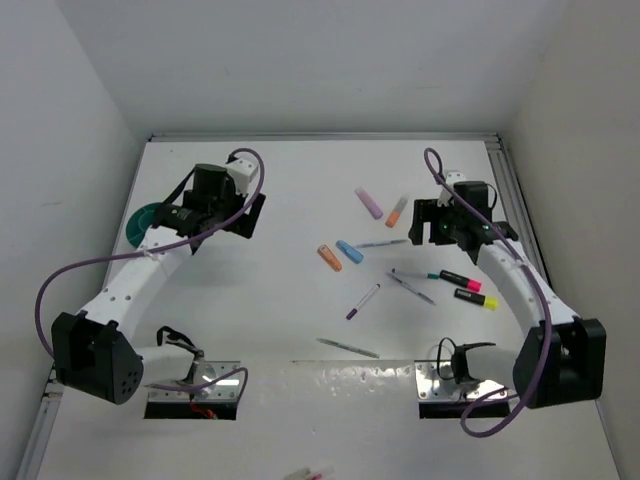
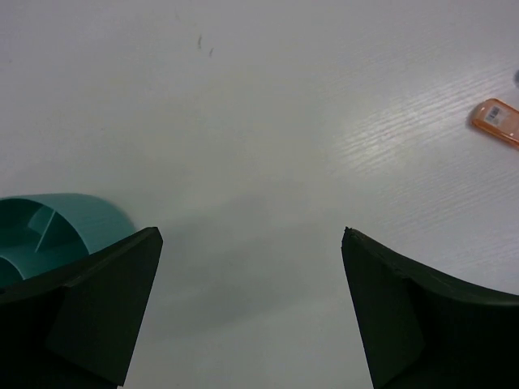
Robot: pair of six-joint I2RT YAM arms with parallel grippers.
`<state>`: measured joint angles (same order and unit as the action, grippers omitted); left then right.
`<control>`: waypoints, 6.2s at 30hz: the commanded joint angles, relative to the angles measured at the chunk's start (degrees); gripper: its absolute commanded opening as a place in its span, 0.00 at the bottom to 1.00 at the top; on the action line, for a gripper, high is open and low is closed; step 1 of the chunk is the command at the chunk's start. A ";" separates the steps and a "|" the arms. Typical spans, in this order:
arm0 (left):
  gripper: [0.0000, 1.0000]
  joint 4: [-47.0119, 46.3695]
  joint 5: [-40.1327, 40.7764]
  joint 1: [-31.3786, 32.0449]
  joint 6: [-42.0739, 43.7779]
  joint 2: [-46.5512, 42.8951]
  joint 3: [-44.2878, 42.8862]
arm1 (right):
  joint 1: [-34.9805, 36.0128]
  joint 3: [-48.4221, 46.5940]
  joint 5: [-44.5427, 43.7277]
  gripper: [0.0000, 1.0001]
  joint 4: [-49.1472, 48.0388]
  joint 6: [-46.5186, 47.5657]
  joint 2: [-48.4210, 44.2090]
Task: Sort the stationery into containers
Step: Pick up the pen from the center of the board, then place the pen in the storage box.
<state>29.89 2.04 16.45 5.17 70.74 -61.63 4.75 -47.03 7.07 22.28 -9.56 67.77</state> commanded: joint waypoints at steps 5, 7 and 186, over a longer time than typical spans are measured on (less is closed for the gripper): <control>1.00 -1.94 7.88 0.25 -1.04 0.62 -0.95 | 4.56 -10.62 -12.33 0.78 -5.41 -14.68 14.92; 1.00 -1.94 8.77 -0.36 -1.04 0.98 -1.13 | 5.35 -15.61 -13.75 0.75 -4.79 -17.06 21.24; 0.07 -22.59 -24.36 -38.95 8.54 2.91 7.04 | -6.70 -33.31 29.59 0.66 15.43 -10.04 33.92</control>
<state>8.67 -19.59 -21.19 13.08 73.19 -55.05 -4.38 -77.54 42.39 41.47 -21.96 101.43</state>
